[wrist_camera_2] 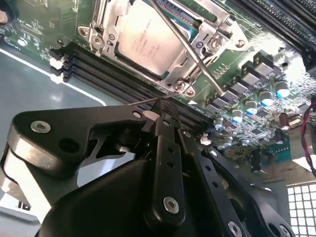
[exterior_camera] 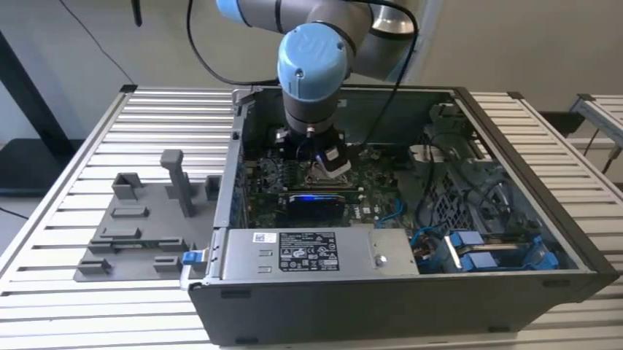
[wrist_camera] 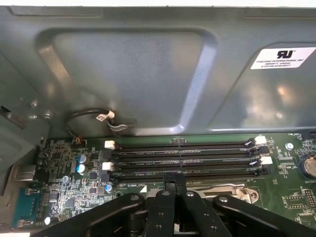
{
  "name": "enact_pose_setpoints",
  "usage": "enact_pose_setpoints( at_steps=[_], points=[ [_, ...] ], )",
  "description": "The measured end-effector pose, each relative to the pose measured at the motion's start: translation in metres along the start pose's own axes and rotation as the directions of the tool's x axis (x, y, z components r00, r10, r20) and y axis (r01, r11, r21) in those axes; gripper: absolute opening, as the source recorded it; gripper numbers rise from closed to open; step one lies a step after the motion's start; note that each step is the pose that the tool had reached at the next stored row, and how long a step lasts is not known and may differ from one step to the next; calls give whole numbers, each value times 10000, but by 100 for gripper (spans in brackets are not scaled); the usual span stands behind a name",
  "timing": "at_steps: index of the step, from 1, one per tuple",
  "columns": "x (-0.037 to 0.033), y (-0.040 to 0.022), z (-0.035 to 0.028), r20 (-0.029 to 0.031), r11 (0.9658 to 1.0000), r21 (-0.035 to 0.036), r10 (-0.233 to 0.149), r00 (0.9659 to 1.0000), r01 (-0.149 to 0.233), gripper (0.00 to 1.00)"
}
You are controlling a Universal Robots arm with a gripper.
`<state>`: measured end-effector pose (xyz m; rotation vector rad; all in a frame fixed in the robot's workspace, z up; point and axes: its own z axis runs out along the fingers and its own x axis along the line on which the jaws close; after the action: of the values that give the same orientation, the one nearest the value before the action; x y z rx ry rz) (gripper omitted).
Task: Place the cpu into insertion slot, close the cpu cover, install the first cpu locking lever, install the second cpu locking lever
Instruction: 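Install the first cpu locking lever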
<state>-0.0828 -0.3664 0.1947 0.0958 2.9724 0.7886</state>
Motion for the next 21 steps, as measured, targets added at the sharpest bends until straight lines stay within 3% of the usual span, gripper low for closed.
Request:
enact_pose_setpoints(
  at_steps=[3, 7, 15, 21],
  points=[
    [0, -5, 10, 2, 10000, 49, -4, 10000, 4, 11],
    [-16, -10, 22, 3, 10000, 55, -4, 10000, 4, 11],
    [-128, -13, 49, 2, 10000, 55, -4, 10000, 4, 11],
    [-175, -16, 78, 2, 10000, 56, -4, 10000, 4, 11]
  ],
)
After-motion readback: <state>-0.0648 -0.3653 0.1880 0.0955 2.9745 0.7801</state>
